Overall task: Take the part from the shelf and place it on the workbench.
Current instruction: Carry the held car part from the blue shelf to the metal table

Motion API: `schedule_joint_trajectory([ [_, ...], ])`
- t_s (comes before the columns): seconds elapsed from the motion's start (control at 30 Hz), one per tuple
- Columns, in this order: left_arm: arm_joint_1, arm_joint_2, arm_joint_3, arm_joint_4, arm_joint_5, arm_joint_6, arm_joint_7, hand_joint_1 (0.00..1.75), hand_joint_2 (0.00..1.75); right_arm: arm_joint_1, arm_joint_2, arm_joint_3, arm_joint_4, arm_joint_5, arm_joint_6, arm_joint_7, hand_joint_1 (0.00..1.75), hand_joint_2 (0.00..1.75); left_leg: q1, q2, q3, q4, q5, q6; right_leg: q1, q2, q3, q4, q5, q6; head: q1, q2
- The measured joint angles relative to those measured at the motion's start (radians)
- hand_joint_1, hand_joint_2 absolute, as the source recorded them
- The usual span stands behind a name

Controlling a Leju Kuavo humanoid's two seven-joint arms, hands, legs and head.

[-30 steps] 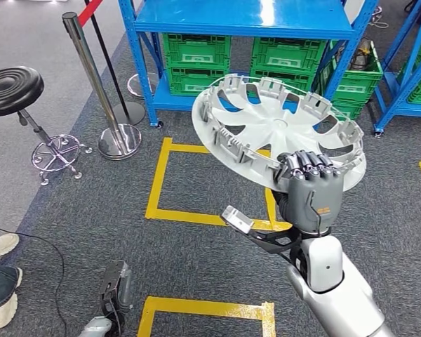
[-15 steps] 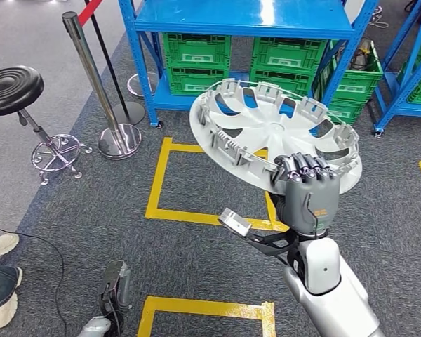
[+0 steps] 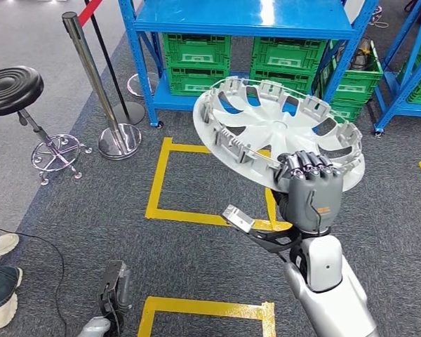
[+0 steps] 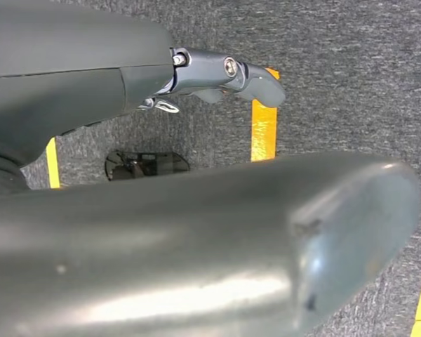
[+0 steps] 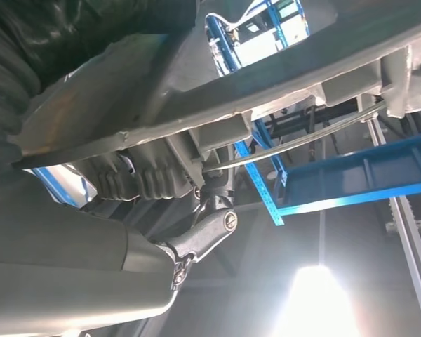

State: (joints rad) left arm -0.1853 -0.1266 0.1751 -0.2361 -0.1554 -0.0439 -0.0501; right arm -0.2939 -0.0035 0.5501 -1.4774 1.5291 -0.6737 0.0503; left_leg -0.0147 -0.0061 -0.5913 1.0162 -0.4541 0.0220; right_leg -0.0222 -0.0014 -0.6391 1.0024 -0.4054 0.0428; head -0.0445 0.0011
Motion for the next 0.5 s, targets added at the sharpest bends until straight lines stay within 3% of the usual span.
schedule_joint_trajectory([
  [0.1,0.0,0.002,0.0,0.0,0.002,0.0,-0.002,0.0,0.0,0.007,0.014,-0.015,0.002,-0.011,0.0,-0.019,1.75,1.75,0.001,0.001,0.0,-0.006,0.006,0.009,-0.002,0.0,-0.002,-0.002,0.002,0.007,0.0,0.0],
  [0.17,-0.001,0.001,0.0,0.0,0.003,0.0,-0.002,0.0,0.0,0.01,0.018,-0.023,0.002,-0.014,0.0,-0.023,1.75,1.75,0.006,0.004,0.004,-0.021,0.018,0.019,-0.001,0.001,-0.02,0.03,-0.027,0.009,0.002,0.0],
  [0.27,0.0,0.001,0.0,0.0,0.004,-0.001,-0.003,0.0,0.0,0.017,0.019,-0.035,0.004,-0.019,0.0,-0.038,1.75,1.75,0.006,0.014,0.002,-0.028,0.025,0.026,0.001,0.001,-0.095,0.21,-0.126,0.008,0.006,0.0],
  [0.3,0.001,0.0,0.0,0.0,0.005,-0.001,-0.003,0.0,0.0,0.021,0.019,-0.039,0.004,-0.023,0.0,-0.047,1.75,1.75,0.006,0.019,0.001,-0.027,0.024,0.026,0.001,0.001,-0.114,0.262,-0.144,0.009,0.006,0.0],
  [0.33,0.002,0.0,0.0,0.0,0.006,-0.001,-0.003,0.0,0.0,0.024,0.019,-0.043,0.005,-0.026,0.0,-0.055,1.75,1.75,0.005,0.024,0.001,-0.027,0.024,0.026,0.001,0.0,-0.118,0.281,-0.145,0.009,0.006,0.0],
  [0.37,0.003,-0.001,0.0,0.0,0.007,-0.002,-0.003,0.0,0.0,0.027,0.02,-0.047,0.005,-0.03,0.0,-0.062,1.75,1.75,0.005,0.03,0.0,-0.025,0.023,0.024,0.001,-0.003,-0.102,0.259,-0.128,0.009,0.006,0.0],
  [0.4,0.003,-0.001,0.0,0.0,0.008,-0.002,-0.003,0.0,0.0,0.029,0.022,-0.051,0.006,-0.033,0.0,-0.067,1.75,1.75,0.006,0.037,0.0,-0.022,0.021,0.021,0.001,-0.01,-0.068,0.202,-0.099,0.009,0.006,0.0],
  [0.47,0.003,-0.002,0.0,0.0,0.009,-0.002,-0.003,0.0,0.0,0.03,0.029,-0.058,0.006,-0.036,0.0,-0.077,1.75,1.75,0.004,0.05,-0.002,-0.01,0.013,0.009,0.005,-0.048,0.004,0.076,-0.062,0.005,0.007,0.0],
  [0.5,0.003,-0.001,0.0,0.0,0.009,-0.002,-0.004,0.0,0.0,0.03,0.033,-0.063,0.006,-0.036,0.0,-0.083,1.75,1.75,0.0,0.056,-0.004,-0.004,0.01,0.003,0.008,-0.06,0.024,0.04,-0.057,-0.001,0.007,0.0],
])
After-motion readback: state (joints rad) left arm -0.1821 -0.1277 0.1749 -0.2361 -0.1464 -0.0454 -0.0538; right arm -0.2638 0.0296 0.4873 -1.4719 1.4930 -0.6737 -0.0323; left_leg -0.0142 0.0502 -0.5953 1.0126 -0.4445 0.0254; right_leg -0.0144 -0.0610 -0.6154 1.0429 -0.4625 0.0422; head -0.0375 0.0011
